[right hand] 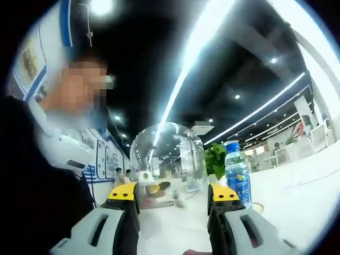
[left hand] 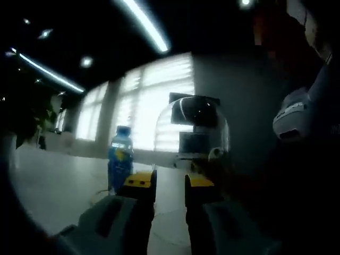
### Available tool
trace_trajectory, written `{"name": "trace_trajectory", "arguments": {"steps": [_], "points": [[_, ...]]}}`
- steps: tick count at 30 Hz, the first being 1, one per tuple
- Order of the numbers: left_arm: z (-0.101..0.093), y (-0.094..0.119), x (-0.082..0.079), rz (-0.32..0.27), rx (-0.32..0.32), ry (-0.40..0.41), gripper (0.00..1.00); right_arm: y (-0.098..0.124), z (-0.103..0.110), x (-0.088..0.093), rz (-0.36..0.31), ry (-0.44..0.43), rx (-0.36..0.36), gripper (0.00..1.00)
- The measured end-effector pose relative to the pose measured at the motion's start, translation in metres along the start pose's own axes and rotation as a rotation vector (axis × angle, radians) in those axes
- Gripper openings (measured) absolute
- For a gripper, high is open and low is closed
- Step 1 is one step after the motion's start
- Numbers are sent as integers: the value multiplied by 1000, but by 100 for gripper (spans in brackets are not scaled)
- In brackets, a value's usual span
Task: Open the cover put in the Mizone put the cover back on
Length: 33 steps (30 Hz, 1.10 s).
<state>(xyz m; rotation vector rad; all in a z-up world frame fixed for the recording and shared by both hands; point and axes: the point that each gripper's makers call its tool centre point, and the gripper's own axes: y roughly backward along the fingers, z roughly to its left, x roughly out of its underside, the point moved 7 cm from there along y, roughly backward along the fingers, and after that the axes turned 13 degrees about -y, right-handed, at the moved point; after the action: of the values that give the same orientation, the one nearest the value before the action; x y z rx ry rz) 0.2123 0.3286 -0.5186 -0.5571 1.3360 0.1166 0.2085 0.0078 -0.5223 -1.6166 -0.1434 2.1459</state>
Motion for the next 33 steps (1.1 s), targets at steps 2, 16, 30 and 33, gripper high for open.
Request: {"name": "trace_trajectory", "arguments": {"steps": [2,16,30,33], "points": [[-1,-1,0,-1,6,34,11,-2,1,3,18,0,-11,45],[-6,-4,8,98,-40,-111,20,-8,1,14,70,6,-4,46],[4,-3,7,84,-62,-75,42,-13,0,16,83,-22,-21,46],[-3,-5,6,84,-9,-37,53,-19,-2,16,91,-25,-25,46]]}}
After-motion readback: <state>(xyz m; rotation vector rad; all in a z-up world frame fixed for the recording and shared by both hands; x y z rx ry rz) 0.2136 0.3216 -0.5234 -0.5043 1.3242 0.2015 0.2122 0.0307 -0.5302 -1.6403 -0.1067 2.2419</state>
